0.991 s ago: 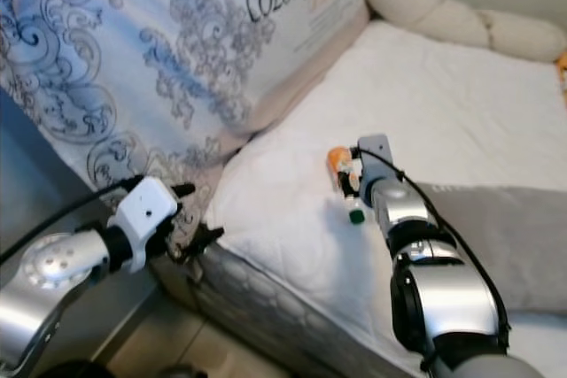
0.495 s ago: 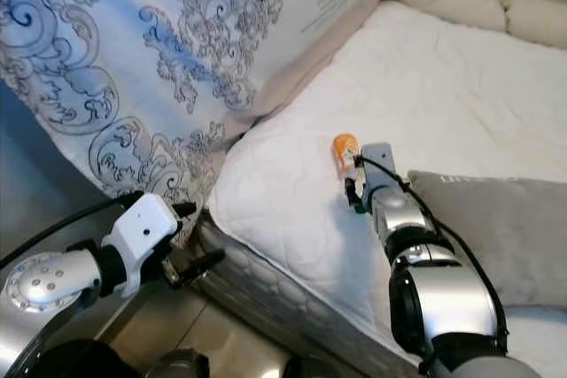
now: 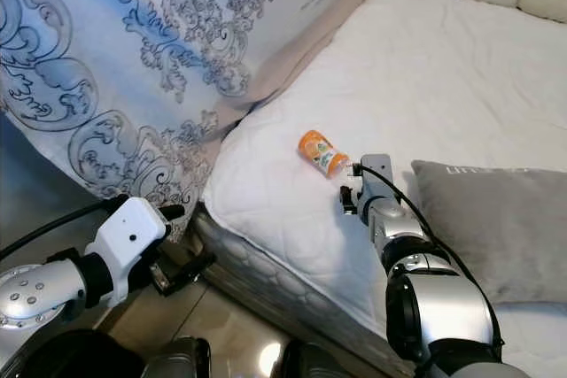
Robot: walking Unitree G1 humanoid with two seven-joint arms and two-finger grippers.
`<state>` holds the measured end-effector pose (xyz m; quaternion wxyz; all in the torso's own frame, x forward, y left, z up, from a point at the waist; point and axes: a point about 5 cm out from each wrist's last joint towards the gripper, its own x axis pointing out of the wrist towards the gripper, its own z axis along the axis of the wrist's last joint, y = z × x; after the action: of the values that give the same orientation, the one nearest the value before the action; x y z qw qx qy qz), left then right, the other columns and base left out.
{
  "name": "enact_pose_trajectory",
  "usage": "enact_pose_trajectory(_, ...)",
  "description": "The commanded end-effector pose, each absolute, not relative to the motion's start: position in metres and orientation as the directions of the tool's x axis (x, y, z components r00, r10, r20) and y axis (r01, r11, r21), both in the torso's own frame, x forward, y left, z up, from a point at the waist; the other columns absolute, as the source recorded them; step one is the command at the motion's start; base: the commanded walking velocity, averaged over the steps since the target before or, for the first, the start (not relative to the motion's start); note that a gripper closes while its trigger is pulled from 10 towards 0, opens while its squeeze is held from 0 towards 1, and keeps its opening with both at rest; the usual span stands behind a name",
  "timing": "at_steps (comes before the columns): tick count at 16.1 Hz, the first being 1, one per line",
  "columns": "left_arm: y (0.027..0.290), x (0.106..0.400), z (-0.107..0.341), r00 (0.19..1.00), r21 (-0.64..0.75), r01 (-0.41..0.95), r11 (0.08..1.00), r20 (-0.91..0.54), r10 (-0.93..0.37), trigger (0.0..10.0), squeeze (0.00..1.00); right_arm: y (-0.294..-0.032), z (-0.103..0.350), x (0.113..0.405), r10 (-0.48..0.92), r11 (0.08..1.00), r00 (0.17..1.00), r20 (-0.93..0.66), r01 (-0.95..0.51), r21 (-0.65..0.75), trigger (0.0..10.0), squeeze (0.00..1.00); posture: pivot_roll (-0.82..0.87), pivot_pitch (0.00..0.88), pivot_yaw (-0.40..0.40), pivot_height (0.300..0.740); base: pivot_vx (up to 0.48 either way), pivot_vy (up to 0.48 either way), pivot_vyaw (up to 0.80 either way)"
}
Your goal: Clean up the room
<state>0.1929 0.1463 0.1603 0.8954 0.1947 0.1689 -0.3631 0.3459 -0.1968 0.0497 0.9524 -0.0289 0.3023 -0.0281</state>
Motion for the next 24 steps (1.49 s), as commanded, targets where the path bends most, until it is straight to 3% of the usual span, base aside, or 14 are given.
enact_pose_trajectory(1, 0.147, 0.191, 0.163, 0.682, 0.232, 0.715, 0.66, -0.443, -0.582, 10.0, 0.0, -0.2, 0.045, 0.342, -0.073, 0.997, 0.808, -0.585, 0.05, -0.056, 0.0, 0.0, 0.3, 0.178, -0.073, 0.74, 0.0, 0.0, 0.0)
enact_pose_trajectory(19, 0.141, 0.203, 0.164, 0.684, 0.236, 0.715, 0.658, -0.429, -0.59, 10.0, 0.0, -0.194, 0.041, 0.34, -0.021, 1.0, 0.791, -0.611, 0.025, -0.002, 0.0, 0.0, 0.29, 0.138, -0.075, 0.74, 0.0, 0.0, 0.0)
enact_pose_trajectory(22, 0.141, 0.212, 0.163, 0.693, 0.256, 0.711, 0.654, -0.415, -0.59, 10.0, 0.0, -0.192, 0.046, 0.344, -0.001, 0.999, 0.814, -0.58, 0.025, 0.033, 0.0, 0.0, 0.28, 0.093, -0.079, 0.74, 0.0, 0.0, 0.0)
enact_pose_trajectory(24, 0.14, 0.222, 0.162, 0.712, 0.253, 0.693, 0.675, -0.389, -0.585, 10.0, 0.0, -0.192, 0.056, 0.35, 0.015, 0.994, 0.852, -0.524, 0.044, 0.099, 0.0, 0.0, 0.24, 0.013, -0.078, 0.74, 0.0, 0.0, 0.0)
